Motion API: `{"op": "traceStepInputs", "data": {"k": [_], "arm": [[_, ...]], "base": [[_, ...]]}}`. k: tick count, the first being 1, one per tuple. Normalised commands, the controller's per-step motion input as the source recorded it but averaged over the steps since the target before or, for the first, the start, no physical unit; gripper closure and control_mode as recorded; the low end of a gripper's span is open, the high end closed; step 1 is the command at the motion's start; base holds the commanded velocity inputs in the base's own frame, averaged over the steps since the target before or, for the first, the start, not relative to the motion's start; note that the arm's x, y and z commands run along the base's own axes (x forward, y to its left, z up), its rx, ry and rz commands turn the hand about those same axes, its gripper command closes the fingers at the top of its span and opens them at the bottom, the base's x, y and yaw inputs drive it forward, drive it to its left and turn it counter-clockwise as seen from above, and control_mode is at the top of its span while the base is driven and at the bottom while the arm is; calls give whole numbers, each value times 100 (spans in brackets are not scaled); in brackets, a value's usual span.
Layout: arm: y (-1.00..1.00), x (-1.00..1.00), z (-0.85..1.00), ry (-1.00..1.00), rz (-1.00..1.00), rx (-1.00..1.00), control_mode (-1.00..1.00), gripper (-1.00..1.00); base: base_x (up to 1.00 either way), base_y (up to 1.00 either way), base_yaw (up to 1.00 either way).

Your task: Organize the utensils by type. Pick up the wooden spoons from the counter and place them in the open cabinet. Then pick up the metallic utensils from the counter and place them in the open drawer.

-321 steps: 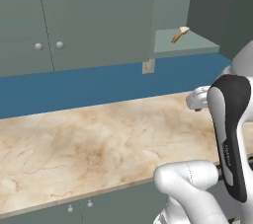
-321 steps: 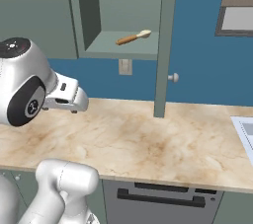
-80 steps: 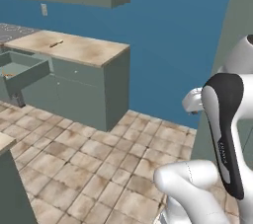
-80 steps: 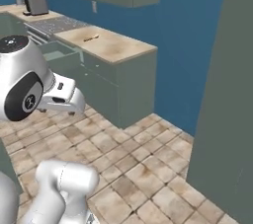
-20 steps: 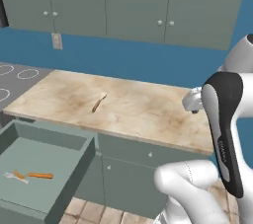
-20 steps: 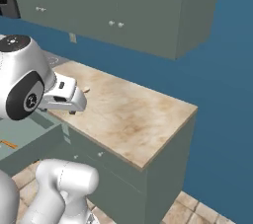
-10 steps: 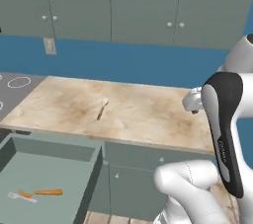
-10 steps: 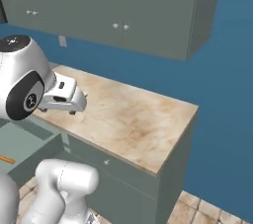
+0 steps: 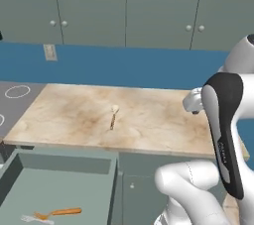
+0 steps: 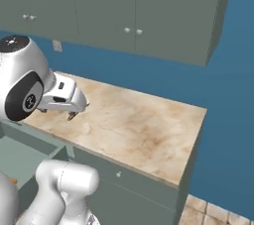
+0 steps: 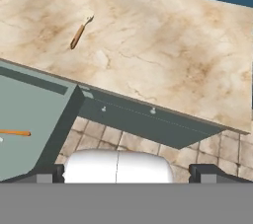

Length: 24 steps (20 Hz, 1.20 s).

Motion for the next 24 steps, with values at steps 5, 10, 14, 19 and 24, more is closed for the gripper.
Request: {"op": "traceStepInputs", "data": {"k": [5,10,14,19,24], "arm": [[0,0,0,0,0,0,100,-100],[0,0,0,0,0,0,100,-100],[0,0,0,0,0,0,100,-100],[0,0,0,0,0,0,100,-100],[0,0,0,0,0,0,100,-100]], "base": [[44,20,-22],[28,5,-17],[14,11,-10],[0,0,0],[0,5,0]]}}
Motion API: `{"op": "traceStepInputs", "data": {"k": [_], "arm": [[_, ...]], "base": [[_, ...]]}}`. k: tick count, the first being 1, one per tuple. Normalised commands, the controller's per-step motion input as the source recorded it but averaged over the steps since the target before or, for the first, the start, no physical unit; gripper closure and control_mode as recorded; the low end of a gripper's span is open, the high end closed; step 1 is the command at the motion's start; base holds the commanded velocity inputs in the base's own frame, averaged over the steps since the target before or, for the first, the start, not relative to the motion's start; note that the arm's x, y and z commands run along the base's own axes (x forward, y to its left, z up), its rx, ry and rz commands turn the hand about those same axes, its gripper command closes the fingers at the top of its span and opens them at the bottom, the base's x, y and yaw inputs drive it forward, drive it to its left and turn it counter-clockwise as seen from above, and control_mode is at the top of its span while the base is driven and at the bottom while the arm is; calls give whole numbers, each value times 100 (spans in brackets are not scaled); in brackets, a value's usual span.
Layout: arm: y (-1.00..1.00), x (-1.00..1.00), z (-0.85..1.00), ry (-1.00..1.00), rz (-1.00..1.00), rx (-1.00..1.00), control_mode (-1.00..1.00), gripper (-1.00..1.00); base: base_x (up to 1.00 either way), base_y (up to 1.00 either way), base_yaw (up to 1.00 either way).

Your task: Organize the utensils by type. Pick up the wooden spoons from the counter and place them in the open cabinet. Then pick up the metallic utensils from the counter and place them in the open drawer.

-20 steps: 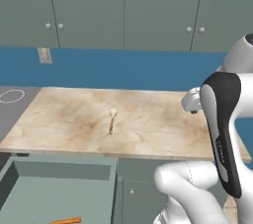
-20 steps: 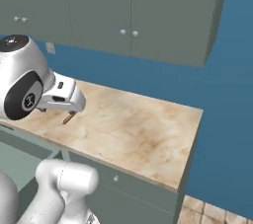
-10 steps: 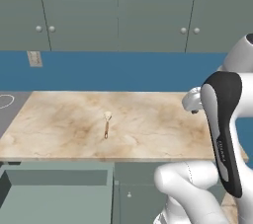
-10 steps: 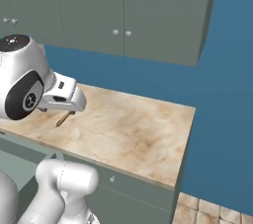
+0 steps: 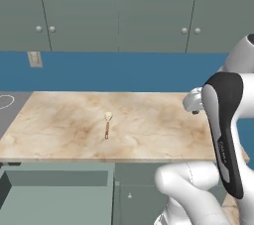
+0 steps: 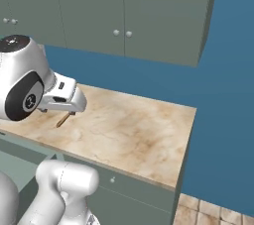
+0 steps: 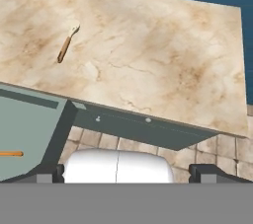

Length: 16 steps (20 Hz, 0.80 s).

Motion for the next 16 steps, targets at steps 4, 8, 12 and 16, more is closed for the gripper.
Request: {"op": "traceStepInputs", "data": {"k": [4,8,12,16], "arm": [[6,5,-14,4,4,0,-100,-100],[44,28,-57,14,14,0,-100,-100],[51,48,-49,12,14,0,-100,-100],[52,58,-48,11,16,0,-100,-100]], "base": [[14,16,9],[0,0,0],[0,0,0],[0,0,0]]}}
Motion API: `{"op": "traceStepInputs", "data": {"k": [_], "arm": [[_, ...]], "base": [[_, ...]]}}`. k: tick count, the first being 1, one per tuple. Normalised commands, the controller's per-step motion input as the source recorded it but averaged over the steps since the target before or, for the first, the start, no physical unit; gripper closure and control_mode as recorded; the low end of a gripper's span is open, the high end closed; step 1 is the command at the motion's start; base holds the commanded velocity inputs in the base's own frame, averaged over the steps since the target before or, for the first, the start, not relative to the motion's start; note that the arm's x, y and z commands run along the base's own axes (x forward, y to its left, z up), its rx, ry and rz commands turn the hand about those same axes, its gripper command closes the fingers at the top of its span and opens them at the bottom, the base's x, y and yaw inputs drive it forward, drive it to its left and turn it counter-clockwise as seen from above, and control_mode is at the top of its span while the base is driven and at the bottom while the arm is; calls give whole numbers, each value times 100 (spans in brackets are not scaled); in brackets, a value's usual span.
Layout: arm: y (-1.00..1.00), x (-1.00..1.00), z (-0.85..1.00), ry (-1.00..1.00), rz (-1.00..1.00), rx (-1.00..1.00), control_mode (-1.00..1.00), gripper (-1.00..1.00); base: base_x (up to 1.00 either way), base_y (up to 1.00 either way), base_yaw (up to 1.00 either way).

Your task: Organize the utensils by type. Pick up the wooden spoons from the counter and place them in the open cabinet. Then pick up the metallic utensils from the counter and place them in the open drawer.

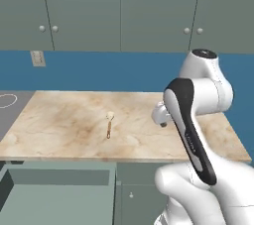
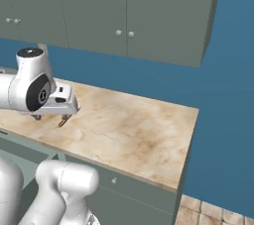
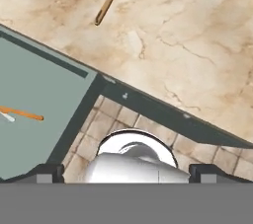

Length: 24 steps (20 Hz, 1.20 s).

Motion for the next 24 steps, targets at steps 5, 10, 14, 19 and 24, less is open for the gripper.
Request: {"op": "traceStepInputs", "data": {"k": [5,10,14,19,24], "arm": [[53,58,-50,9,17,0,-100,-100],[44,12,-36,18,7,-1,-100,-100],[47,21,-37,15,0,0,-100,-100],[44,45,-31,10,0,0,-100,-100],[36,38,-26,16,0,0,-100,-100]], "base": [[0,0,0],[0,0,0],[0,0,0],[0,0,0],[0,0,0]]}}
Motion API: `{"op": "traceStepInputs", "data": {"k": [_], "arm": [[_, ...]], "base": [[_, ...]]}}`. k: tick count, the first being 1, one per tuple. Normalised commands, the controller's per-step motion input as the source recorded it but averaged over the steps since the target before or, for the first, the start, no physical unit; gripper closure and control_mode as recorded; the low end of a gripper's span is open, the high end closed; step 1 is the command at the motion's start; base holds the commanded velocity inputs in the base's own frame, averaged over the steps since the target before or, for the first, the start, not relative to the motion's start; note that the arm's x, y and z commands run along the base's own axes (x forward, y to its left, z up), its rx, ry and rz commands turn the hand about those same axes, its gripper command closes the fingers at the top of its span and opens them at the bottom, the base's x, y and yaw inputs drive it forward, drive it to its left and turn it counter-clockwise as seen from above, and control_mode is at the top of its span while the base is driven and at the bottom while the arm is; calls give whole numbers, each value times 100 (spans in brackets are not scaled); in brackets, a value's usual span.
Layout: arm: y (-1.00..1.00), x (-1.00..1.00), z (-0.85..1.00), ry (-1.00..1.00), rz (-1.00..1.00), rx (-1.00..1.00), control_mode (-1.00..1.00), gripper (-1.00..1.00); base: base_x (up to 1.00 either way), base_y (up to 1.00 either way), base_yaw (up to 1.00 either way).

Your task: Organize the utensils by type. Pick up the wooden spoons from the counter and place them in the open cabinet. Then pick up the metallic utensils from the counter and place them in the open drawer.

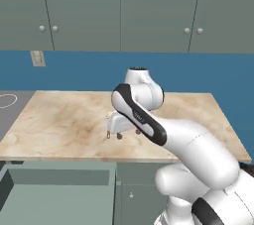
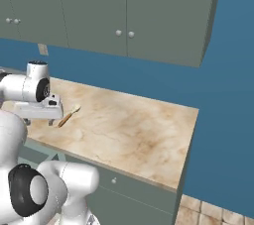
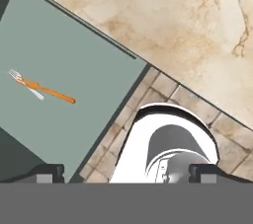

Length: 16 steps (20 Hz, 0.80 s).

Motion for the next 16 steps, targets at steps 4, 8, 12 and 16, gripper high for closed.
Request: {"op": "traceStepInputs", "data": {"k": [4,8,12,16], "arm": [[21,51,-33,6,0,0,-100,-100],[6,37,-36,0,0,0,-100,-100],[0,25,-39,-6,-4,0,-100,-100],[0,21,-34,-13,-4,0,-100,-100]], "base": [[0,0,0],[0,0,0],[0,0,0],[0,0,0]]}}
